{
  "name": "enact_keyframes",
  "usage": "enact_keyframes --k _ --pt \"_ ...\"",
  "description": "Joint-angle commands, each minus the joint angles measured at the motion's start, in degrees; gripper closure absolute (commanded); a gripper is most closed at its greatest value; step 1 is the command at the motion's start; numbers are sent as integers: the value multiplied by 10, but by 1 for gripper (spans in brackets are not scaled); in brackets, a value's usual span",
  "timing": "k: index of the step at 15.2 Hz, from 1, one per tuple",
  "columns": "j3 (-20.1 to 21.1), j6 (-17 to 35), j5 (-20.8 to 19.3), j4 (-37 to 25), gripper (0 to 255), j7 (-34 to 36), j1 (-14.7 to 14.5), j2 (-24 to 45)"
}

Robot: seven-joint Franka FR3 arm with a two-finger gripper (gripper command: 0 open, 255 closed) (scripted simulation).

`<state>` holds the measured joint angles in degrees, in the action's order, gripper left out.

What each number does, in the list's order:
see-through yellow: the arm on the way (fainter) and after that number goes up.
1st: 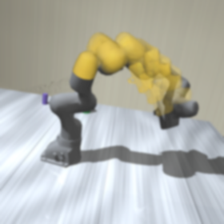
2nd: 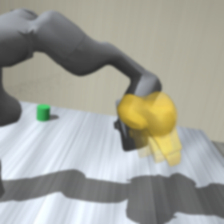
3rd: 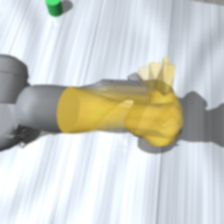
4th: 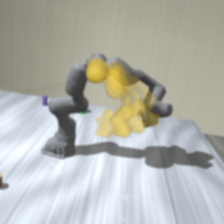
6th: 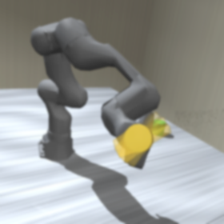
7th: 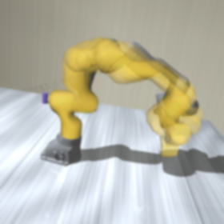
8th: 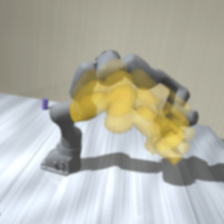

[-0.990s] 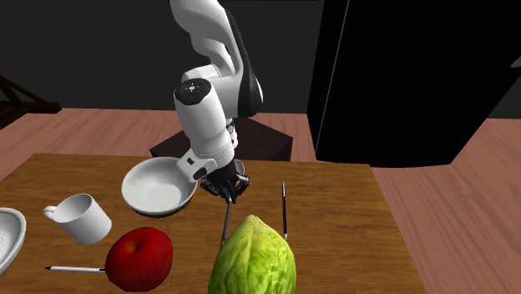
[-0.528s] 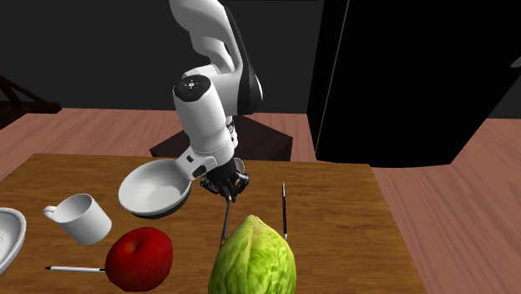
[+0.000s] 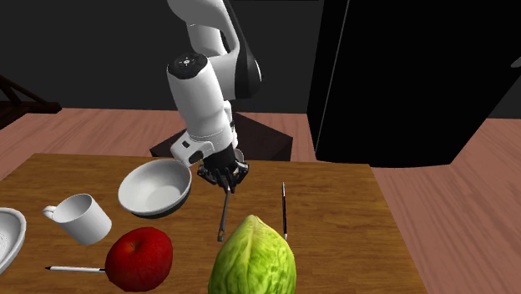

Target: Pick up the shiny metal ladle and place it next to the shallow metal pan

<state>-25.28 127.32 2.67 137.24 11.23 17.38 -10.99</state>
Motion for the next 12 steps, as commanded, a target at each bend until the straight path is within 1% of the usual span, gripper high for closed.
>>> enact_keyframes --k 1,12 --pt "2 -17 -5 -9 255 5 1 -9" --pt "12 -105 -21 -62 255 25 4 -46"
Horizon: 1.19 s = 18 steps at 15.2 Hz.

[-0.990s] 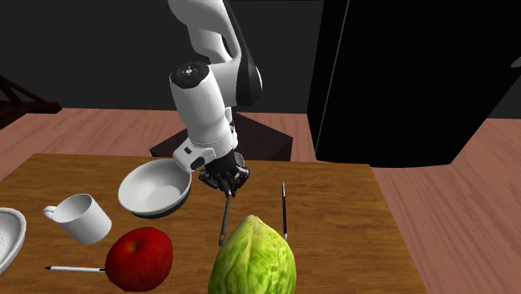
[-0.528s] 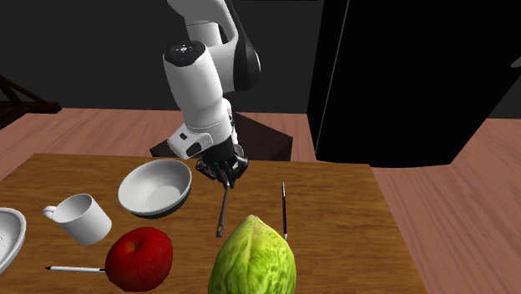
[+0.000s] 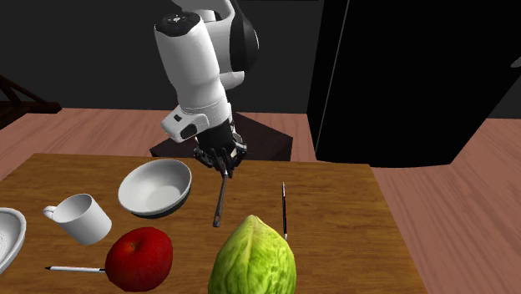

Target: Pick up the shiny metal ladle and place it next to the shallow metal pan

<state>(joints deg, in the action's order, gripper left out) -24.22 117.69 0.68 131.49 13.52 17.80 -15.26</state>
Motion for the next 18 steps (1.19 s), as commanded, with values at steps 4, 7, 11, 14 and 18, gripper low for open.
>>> enact_keyframes --k 4,7,11,14,18 --pt "-6 -34 -1 -35 255 -9 3 2" --pt "-37 -42 13 -80 255 -58 13 46" --pt "-75 -57 43 -149 255 -126 28 113" --pt "-98 -74 74 -208 255 -178 46 170" --pt "-118 -106 123 -300 255 -244 84 255"
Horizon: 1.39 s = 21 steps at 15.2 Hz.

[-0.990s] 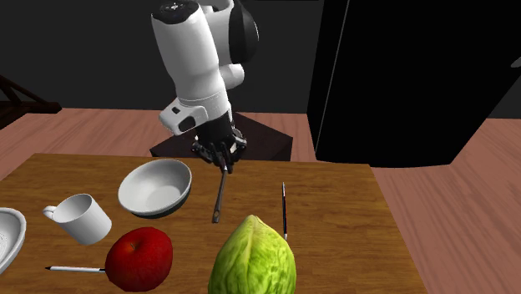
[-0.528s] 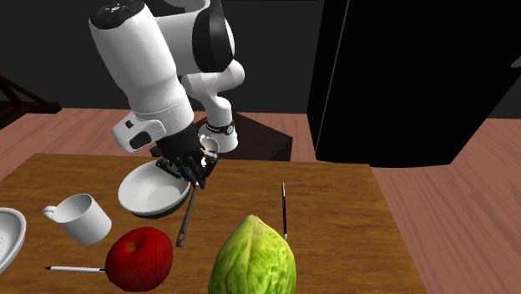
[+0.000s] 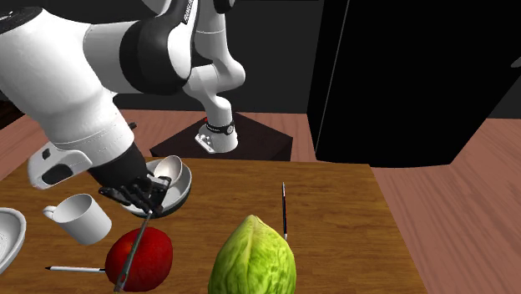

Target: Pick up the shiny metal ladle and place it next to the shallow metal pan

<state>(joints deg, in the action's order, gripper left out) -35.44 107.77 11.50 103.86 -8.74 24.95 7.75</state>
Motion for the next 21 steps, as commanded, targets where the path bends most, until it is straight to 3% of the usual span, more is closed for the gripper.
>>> enact_keyframes --k 1,8,11,13,21 --pt "-9 -16 28 -49 255 -37 24 47" --pt "-4 -105 111 -267 255 -115 140 213" --pt "10 -159 143 -400 255 -129 207 296" --pt "24 -208 165 -524 255 -127 265 366" --pt "23 -150 164 -452 255 -141 245 359"
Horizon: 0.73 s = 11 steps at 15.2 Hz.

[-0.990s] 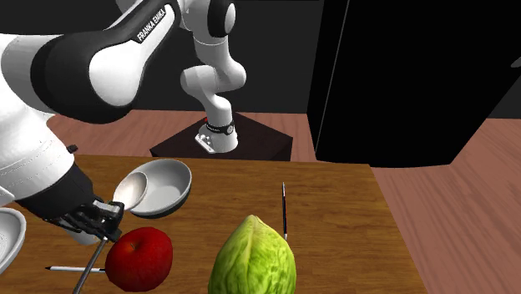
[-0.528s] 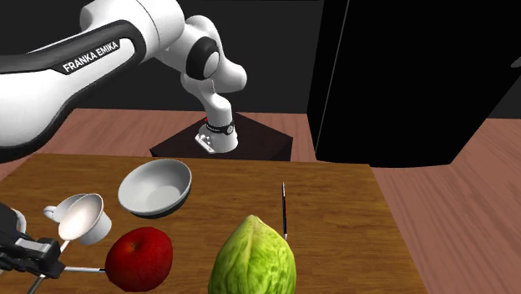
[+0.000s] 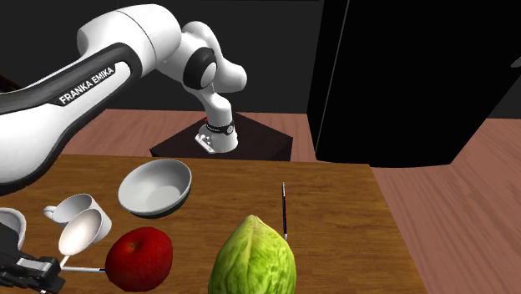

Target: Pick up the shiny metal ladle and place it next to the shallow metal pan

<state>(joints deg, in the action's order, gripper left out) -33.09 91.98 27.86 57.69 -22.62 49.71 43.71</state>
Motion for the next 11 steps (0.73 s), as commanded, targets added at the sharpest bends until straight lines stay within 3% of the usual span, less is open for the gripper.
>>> enact_keyframes --k 1,11 --pt "0 16 0 18 255 -4 -5 -1" --pt "3 86 7 87 255 -21 -20 6"
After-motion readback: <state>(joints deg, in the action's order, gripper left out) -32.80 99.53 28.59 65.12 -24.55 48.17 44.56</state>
